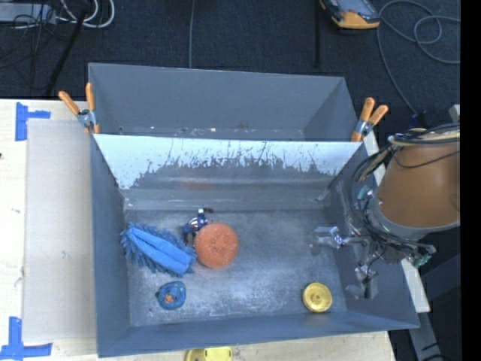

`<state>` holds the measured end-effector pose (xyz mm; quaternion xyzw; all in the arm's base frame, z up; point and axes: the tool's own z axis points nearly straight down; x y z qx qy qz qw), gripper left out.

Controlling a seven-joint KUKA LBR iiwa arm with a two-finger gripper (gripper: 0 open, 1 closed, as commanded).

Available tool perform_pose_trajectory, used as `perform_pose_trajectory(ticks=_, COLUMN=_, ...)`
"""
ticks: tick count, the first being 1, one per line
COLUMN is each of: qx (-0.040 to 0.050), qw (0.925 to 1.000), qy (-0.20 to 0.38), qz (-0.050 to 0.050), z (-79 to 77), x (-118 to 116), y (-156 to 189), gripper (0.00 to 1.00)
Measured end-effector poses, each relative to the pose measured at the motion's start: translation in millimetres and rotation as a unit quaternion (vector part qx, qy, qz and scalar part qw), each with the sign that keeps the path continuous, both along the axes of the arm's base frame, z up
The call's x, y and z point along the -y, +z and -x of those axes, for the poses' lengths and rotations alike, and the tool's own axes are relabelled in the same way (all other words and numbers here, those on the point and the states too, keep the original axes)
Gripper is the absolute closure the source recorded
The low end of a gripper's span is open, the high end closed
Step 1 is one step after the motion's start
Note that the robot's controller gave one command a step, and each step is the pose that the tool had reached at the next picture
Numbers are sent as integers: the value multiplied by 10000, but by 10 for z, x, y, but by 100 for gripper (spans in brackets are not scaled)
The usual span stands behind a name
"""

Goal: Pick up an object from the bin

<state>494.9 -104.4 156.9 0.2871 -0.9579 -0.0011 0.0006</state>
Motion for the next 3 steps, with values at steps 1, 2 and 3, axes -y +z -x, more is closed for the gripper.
perform_pose_trajectory(ticks=1, qx=-7, qw=9973, qy=738, qz=1, z=55, x=57, y=-178, gripper=0)
perform_pose_trajectory(ticks=2, qx=11, qw=9678, qy=2517, qz=3, z=61, x=20, y=-799, gripper=0)
perform_pose_trajectory(ticks=3, qx=6, qw=9790, qy=2040, qz=-6, z=55, x=-104, y=-872, gripper=100)
